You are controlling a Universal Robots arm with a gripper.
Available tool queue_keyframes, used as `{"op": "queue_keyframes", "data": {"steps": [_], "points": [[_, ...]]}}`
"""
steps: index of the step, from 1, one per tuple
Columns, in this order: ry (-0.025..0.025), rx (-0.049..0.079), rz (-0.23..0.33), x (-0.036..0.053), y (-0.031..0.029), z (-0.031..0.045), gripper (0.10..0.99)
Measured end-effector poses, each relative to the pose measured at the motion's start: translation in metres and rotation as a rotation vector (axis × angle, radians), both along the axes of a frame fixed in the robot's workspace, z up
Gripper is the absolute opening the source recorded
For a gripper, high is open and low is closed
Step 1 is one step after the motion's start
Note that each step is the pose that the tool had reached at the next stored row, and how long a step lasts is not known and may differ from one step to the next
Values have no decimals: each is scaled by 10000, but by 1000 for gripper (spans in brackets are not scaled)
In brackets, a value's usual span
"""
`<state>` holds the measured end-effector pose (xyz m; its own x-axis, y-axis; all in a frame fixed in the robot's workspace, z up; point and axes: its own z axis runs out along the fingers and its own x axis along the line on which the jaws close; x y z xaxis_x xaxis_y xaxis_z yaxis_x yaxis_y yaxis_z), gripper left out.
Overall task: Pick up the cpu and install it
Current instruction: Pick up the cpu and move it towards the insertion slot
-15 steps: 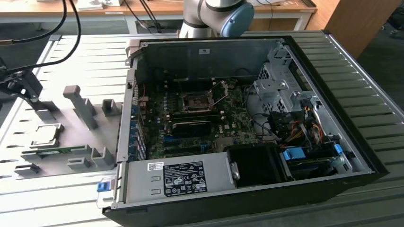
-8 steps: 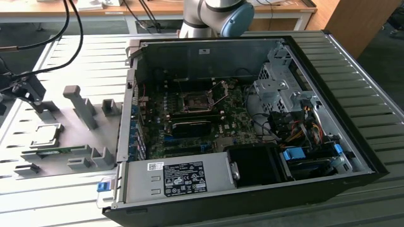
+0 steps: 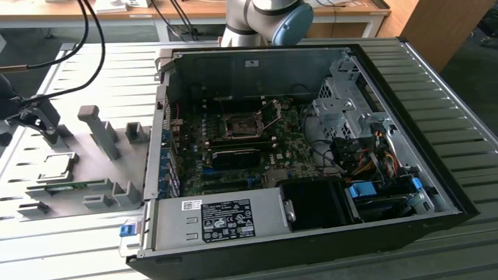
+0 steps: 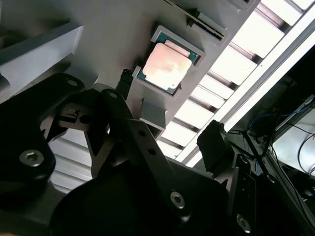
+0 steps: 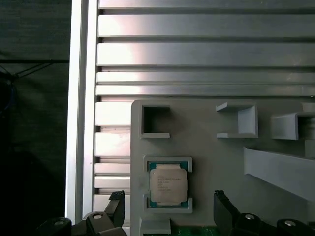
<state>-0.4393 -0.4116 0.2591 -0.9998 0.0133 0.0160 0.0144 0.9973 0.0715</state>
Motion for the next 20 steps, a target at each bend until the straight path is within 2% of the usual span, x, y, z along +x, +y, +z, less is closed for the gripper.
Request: {"op": "queue_keyframes", "data": {"steps": [7,10,14,20], "points": [[13,1,0,0,0,-91,808],[67,0,0,1,0,-131,808],[93,1,-13,2,0,-187,808],[100,-43,-54,2,0,-286,808]]}}
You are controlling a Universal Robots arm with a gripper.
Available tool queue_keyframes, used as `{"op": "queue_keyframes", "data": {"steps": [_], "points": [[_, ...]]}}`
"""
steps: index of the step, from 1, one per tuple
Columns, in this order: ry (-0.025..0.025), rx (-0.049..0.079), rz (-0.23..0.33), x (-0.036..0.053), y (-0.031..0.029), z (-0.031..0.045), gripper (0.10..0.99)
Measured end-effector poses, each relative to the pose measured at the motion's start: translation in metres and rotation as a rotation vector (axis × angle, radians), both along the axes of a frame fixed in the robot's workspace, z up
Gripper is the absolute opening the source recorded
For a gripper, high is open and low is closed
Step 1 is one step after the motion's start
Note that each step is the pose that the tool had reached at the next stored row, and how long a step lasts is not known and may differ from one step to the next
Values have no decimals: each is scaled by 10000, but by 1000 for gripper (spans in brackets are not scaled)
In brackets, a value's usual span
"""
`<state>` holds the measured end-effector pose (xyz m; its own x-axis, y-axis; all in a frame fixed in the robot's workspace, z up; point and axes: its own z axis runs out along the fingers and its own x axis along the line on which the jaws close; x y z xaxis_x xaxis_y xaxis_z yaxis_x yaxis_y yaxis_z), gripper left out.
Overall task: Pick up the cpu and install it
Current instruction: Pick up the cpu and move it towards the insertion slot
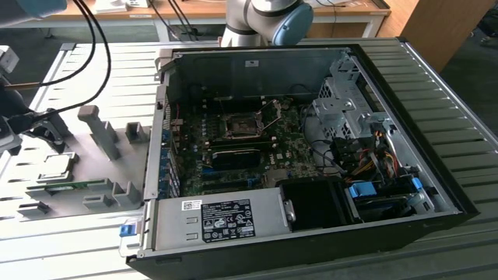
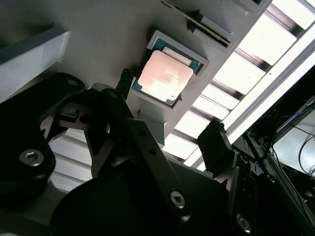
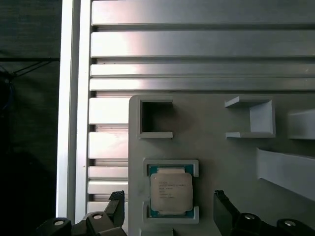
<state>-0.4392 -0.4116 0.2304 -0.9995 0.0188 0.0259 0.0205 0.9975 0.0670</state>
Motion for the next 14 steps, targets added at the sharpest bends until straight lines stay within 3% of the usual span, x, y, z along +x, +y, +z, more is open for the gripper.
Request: {"op": "queue_keyframes", "data": {"steps": [14], "points": [[1,12,65,1,0,-191,808]]}}
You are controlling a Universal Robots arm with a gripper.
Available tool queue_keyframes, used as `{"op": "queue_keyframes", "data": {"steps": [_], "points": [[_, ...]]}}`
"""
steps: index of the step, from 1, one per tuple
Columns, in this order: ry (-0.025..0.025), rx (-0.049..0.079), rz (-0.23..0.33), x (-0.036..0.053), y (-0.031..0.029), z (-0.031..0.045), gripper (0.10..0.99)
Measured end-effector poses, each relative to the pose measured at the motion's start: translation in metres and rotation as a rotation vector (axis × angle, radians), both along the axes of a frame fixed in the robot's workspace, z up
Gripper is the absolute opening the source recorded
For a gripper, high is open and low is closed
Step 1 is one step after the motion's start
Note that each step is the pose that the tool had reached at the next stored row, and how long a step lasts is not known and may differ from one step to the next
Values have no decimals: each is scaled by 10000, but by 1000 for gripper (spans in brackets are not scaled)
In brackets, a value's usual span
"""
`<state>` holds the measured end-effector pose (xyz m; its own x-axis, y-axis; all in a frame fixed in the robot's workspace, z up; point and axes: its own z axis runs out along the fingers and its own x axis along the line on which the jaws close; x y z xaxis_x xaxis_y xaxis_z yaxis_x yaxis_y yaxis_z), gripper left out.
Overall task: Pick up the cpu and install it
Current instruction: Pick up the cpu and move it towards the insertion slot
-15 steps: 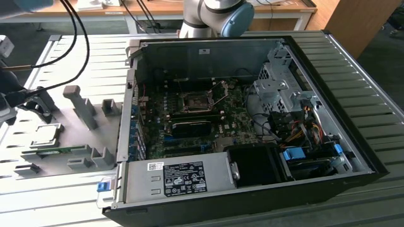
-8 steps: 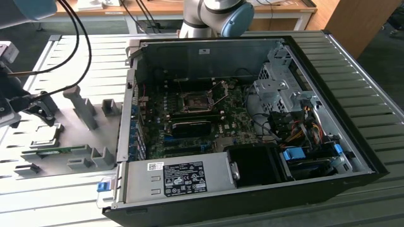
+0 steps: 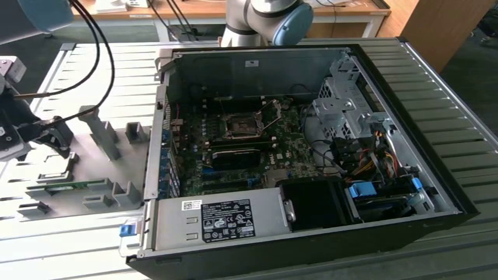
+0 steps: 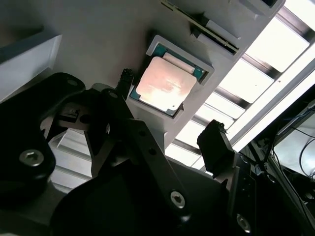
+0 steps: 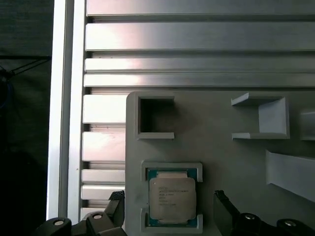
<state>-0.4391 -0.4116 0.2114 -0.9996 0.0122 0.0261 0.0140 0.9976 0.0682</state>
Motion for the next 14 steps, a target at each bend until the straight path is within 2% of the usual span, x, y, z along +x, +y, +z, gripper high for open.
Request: {"op": "queue_keyframes", "data": {"steps": [6,14], "points": [[-2,0,24,0,0,-105,808],[-21,-10,406,-3,0,-202,808]]}}
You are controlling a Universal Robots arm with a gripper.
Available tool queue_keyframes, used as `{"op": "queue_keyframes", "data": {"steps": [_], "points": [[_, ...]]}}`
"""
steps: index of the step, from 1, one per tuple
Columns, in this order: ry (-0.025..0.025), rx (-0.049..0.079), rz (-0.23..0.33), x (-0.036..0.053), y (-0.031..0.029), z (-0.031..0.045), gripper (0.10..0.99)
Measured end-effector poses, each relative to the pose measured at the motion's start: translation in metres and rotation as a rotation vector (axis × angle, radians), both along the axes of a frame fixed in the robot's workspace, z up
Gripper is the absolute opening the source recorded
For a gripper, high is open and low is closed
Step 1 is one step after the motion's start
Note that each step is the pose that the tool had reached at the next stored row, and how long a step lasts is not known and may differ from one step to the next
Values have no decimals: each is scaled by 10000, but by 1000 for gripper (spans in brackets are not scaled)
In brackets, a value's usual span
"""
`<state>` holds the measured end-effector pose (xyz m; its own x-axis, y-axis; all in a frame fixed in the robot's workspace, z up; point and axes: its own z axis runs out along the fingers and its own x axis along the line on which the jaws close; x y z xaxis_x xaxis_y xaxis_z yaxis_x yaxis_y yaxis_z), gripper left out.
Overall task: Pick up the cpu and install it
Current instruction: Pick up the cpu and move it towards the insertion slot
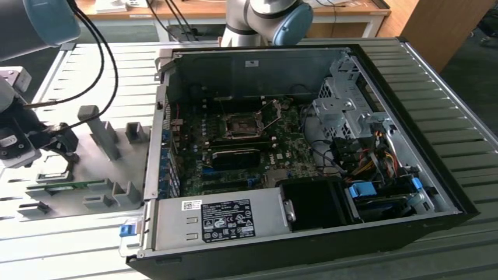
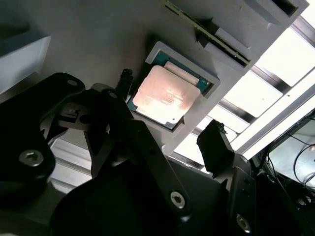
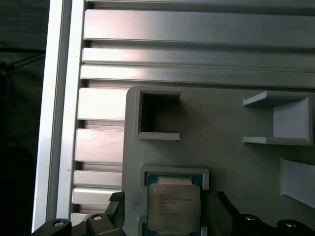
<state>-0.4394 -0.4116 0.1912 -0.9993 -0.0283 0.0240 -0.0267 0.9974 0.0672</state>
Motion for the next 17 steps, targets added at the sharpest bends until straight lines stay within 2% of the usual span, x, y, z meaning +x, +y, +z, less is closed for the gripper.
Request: {"op": "queue_keyframes", "data": {"steps": [5,7,8,11,17], "points": [[-11,-10,35,0,0,-53,808],[-58,-12,56,-1,0,-58,792],[-89,-12,61,0,1,-60,725],[-128,-19,62,-7,1,-71,725],[-134,-133,63,-7,1,-102,714]]}}
